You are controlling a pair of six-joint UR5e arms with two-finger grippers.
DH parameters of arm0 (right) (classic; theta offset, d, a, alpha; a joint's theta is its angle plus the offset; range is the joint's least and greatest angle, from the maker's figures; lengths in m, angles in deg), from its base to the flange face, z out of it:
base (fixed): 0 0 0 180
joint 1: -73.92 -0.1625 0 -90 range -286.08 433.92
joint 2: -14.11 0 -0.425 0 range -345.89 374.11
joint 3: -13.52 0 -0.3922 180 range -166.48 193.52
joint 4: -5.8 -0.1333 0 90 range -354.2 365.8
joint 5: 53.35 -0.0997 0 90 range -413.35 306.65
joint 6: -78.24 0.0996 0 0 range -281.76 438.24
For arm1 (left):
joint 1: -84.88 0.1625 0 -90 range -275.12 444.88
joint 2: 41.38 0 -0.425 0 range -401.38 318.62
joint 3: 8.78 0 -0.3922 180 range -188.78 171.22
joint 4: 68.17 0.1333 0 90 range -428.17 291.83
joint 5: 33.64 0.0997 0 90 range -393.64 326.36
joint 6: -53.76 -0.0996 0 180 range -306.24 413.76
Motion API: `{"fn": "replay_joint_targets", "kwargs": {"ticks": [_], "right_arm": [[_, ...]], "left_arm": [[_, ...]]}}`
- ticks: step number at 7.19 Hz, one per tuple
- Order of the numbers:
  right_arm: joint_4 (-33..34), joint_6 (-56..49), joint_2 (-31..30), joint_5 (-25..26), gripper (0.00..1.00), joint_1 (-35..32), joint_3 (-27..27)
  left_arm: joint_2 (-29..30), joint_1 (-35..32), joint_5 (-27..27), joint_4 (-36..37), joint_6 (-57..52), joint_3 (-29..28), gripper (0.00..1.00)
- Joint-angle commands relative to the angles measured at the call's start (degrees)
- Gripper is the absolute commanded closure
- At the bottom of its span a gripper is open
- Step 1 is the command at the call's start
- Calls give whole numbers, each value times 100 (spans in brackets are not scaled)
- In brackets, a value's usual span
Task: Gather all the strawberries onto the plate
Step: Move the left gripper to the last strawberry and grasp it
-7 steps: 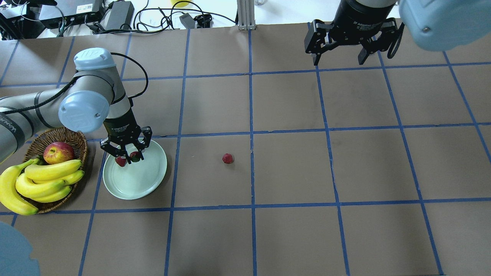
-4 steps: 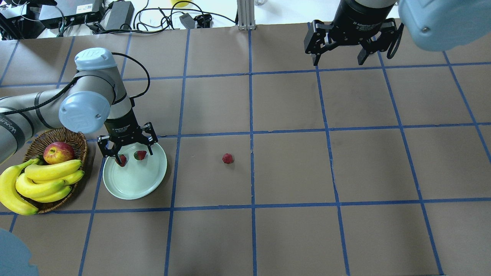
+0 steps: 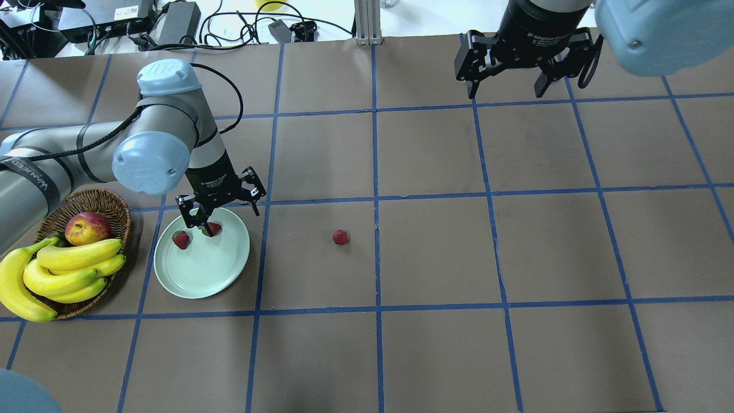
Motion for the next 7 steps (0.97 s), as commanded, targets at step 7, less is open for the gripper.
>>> {"fn": "replay_joint_targets", "kwargs": {"ticks": [7], "right_arm": [[-7, -17, 0, -2, 0, 0, -9]], "left_arm": [[216, -1352, -626, 1055, 1727, -309, 0]]}}
